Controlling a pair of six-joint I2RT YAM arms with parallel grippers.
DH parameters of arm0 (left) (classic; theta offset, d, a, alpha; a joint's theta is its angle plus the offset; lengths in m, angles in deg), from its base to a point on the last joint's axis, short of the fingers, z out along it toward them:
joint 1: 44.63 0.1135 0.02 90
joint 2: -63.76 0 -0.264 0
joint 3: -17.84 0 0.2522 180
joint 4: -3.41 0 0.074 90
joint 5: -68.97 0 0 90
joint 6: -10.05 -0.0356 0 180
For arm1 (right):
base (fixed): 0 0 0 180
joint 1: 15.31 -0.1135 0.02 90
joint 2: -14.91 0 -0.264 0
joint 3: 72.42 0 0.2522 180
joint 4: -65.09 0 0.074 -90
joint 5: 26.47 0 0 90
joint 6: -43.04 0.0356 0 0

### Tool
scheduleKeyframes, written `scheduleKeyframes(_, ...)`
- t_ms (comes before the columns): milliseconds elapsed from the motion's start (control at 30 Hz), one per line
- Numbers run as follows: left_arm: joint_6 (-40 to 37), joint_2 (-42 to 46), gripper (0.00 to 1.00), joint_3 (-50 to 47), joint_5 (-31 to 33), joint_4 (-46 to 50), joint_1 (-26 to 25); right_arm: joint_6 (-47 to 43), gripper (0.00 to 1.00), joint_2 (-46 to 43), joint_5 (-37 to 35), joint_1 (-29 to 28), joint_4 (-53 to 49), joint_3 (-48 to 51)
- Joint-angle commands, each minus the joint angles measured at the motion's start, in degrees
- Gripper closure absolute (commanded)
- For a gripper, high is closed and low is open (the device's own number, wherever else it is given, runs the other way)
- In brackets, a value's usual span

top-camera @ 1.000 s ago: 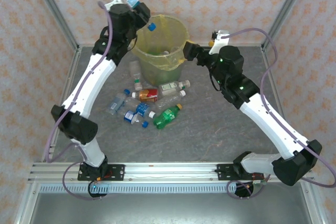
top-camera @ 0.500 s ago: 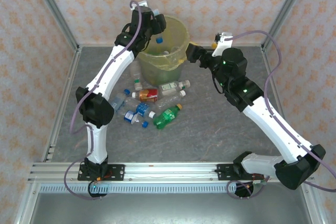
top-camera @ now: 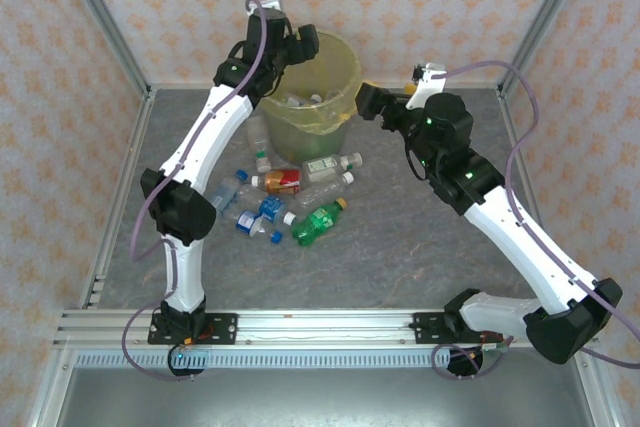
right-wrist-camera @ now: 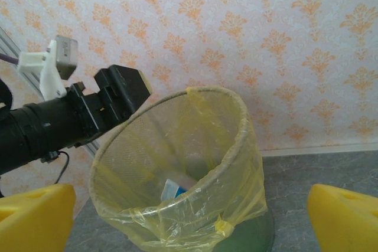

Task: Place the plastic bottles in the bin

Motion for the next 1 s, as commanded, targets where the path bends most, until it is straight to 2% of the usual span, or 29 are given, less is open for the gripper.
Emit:
scheduleKeyframes(0,-0.21,5.86,0.01,-1.35,1.97,1.39,-0.1,1.06,0.0,-0.7,0.7,-0.27,1.26,0.89)
scheduleKeyframes(300,2.41,18.97,0.01,-18.29,3.18,-1.12,2.2,1.56,0.0,0.11,2.76,-0.93,2.31,0.47)
scheduleKeyframes(533,7.39,32.16,0.01,-38.82,-0.87,-6.42,8.68,1.53,0.0,2.5,4.41,-1.66,3.03,-0.49)
scheduleKeyframes(667,8.24,37.68,0.03,-47.59,-4.3,-6.74,13.39,1.42,0.0,3.61,5.43,-2.07,3.41,-1.06)
scheduleKeyframes(800,7.95,39.45,0.05,-53.37,-7.76,-4.39,17.61,1.35,0.0,4.77,5.97,-2.46,3.57,-1.99)
scheduleKeyframes(967,8.65,38.51,0.06,-60.34,-18.26,-6.81,23.01,1.13,0.0,5.38,5.89,-2.78,3.56,-2.69)
